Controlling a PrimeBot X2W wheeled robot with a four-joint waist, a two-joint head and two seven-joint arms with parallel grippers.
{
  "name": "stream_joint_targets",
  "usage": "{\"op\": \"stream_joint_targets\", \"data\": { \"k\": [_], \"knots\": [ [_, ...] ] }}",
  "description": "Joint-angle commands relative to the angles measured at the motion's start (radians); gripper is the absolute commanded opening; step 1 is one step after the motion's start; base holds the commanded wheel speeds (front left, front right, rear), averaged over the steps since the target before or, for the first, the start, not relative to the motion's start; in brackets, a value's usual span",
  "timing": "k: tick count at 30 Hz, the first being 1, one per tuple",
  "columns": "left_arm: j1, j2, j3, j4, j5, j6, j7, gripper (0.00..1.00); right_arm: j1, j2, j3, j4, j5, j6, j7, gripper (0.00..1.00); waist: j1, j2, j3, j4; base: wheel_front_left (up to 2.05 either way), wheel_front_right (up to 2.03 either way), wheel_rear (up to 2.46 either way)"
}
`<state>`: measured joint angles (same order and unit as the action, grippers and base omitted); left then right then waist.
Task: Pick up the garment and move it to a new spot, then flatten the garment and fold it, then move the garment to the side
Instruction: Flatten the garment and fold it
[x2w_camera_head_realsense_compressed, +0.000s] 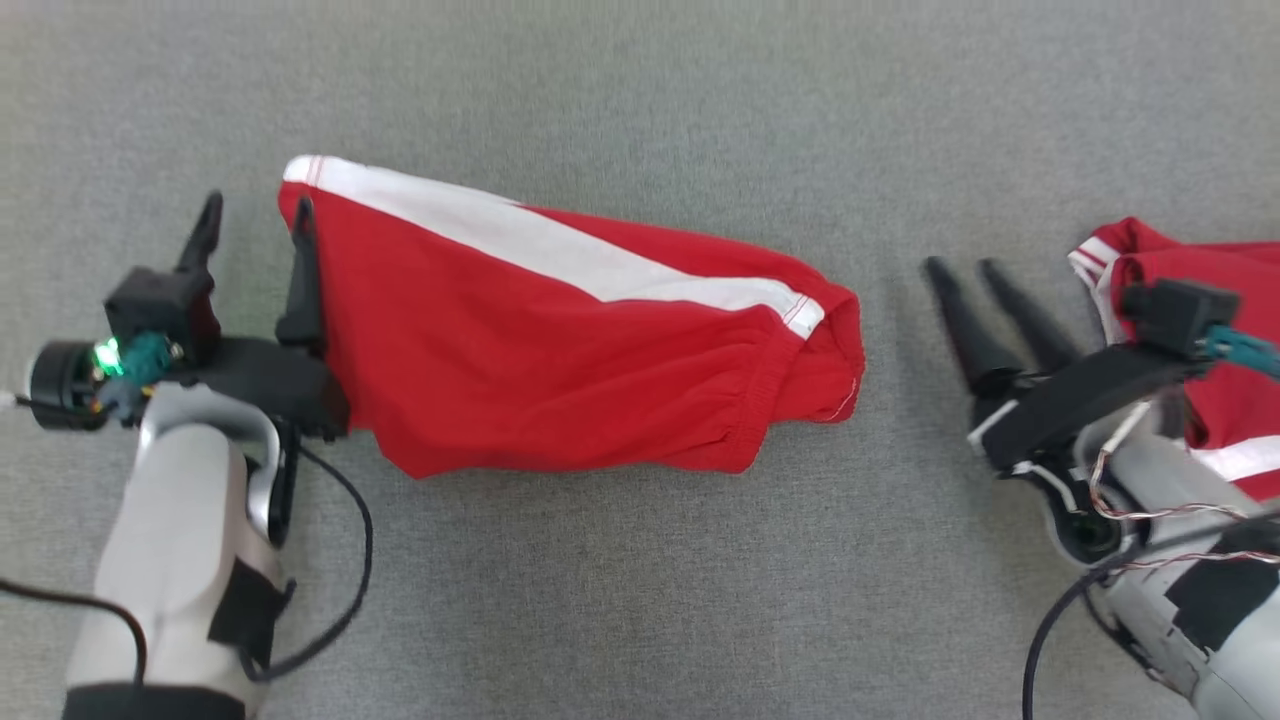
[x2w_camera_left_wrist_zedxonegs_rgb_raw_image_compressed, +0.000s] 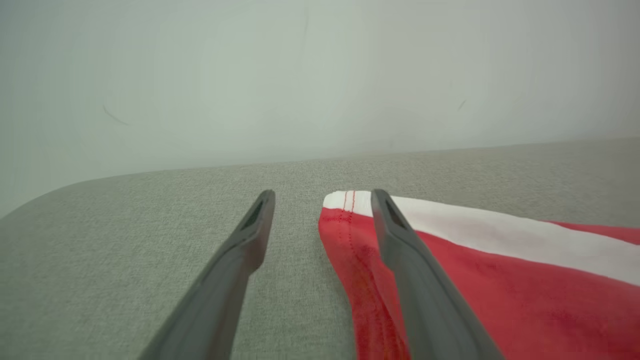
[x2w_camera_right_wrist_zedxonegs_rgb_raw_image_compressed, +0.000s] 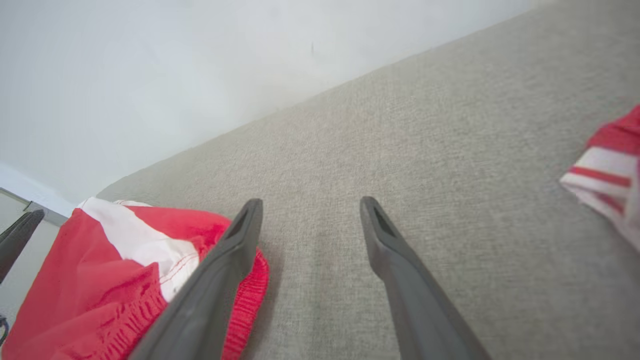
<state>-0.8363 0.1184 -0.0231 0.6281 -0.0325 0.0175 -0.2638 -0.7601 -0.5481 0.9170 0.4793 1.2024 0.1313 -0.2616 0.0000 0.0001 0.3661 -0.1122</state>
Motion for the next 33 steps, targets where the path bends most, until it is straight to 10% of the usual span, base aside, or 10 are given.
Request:
{"op": "stream_joint_targets", "data": {
  "k": [1,14,33],
  "knots": [
    [0.031,-0.002,0.0,-0.011,-0.006,-0.003,-0.001,1.0,0.023,0.008,-0.033,0.01,-0.055,-0.001,-0.003,1.0,0.0,-0.0001,-0.027,0.003,0.0,0.0,0.0],
    [0.27,-0.047,0.039,-0.124,-0.038,0.0,-0.001,1.0,0.344,0.229,-0.682,-0.096,-0.771,-0.001,-0.002,1.0,0.0,-0.0001,-0.141,0.023,0.0,0.0,0.0],
    [0.268,-0.064,0.064,0.015,-0.07,-0.079,-0.001,1.0,0.468,0.343,-0.815,-0.159,-0.932,-0.001,-0.002,1.0,0.0,-0.0001,-0.134,-0.025,0.0,0.0,0.0]
  ]
}}
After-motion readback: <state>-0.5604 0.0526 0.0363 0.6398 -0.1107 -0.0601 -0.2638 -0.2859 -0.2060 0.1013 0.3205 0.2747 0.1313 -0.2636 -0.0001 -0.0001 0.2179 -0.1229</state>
